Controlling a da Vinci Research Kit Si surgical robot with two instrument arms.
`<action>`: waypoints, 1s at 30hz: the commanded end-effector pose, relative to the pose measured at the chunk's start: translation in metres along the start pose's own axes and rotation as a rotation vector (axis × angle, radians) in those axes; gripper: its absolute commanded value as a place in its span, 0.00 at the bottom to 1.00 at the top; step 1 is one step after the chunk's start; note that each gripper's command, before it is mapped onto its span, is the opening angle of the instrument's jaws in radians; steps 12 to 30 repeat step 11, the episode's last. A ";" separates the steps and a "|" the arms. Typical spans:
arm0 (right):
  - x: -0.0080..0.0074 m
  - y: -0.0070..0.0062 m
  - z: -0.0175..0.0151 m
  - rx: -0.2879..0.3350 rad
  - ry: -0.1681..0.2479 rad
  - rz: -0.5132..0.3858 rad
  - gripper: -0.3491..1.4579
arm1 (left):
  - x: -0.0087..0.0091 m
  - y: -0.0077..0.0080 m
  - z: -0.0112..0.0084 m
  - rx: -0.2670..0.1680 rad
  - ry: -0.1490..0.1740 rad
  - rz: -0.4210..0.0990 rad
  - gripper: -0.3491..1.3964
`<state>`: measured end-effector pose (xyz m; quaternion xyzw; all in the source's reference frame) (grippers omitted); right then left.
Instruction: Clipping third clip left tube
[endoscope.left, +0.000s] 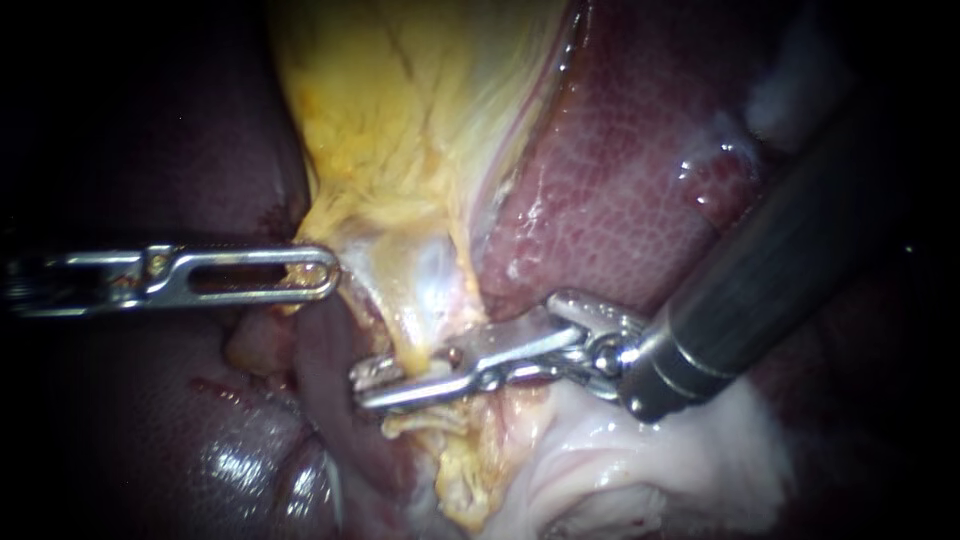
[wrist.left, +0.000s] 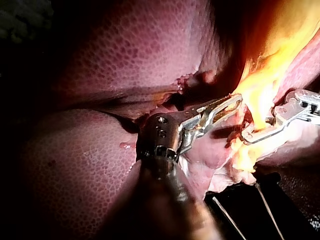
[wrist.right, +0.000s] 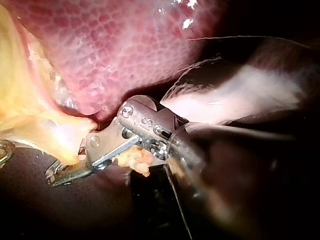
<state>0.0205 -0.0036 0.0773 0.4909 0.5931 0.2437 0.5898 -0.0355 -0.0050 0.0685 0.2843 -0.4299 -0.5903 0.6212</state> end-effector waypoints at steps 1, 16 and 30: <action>-0.0001 0.0000 0.0000 0.002 -0.002 -0.001 0.00 | 0.0000 0.0000 0.0000 0.000 0.000 0.000 0.00; -0.0002 0.0000 -0.0003 0.002 -0.005 0.000 0.00 | 0.0000 0.0000 0.0000 0.000 0.000 0.000 0.00; -0.0002 0.0000 -0.0003 0.002 -0.005 0.000 0.00 | 0.0000 0.0000 0.0000 0.000 0.000 0.000 0.00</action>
